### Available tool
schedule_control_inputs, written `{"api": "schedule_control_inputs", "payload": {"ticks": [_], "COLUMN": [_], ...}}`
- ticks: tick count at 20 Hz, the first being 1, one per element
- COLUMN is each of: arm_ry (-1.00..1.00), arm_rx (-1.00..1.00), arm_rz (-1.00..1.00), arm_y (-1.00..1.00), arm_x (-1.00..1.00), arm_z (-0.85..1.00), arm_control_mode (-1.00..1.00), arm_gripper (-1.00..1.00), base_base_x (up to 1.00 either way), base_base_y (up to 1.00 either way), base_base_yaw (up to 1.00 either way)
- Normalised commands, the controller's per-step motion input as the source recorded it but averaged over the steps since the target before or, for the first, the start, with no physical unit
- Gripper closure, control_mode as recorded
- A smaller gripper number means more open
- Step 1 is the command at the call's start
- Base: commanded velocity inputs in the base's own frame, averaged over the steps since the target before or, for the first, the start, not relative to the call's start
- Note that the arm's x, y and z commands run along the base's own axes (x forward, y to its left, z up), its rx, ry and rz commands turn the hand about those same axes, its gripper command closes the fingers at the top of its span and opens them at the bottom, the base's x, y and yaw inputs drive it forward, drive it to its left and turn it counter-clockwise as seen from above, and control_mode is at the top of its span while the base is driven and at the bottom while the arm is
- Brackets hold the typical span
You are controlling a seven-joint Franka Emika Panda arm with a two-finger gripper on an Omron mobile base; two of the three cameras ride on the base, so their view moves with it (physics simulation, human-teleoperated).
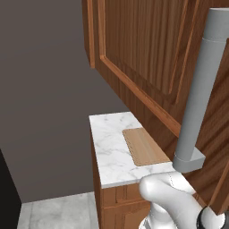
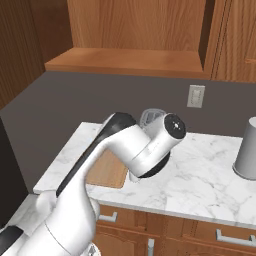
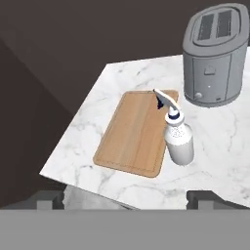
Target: Grab the spray bottle from the cabinet, then place it next to the cutting board for sanitizing. Then grab the dish brush from the countertop next to the sink and place it next to the cutting board.
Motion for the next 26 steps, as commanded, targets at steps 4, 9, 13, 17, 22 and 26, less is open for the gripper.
{"api": "schedule_control_inputs", "payload": {"ticks": [4,9,13,17,22,26], "arm_ry": [0.16,0.08,-0.01,0.02,-0.01,0.0], "arm_rx": [-0.19,-0.12,-0.02,-0.07,-0.01,0.0], "arm_rz": [0.0,0.0,0.0,-0.02,-0.02,-0.01], "arm_y": [0.81,0.41,0.0,0.5,0.52,0.32], "arm_x": [-0.46,-0.25,-0.36,-0.11,-0.17,-0.06], "arm_z": [0.01,0.03,0.0,0.0,0.0,0.01], "arm_control_mode": [-1.0,-1.0,-1.0,-1.0,-1.0,-1.0], "arm_gripper": [-1.0,-1.0,-1.0,-1.0,-1.0,-1.0], "base_base_x": [0.0,0.0,0.0,0.0,0.0,0.0], "base_base_y": [0.0,0.0,0.0,0.0,0.0,0.0], "base_base_yaw": [0.0,0.0,0.0,0.0,0.0,0.0]}}
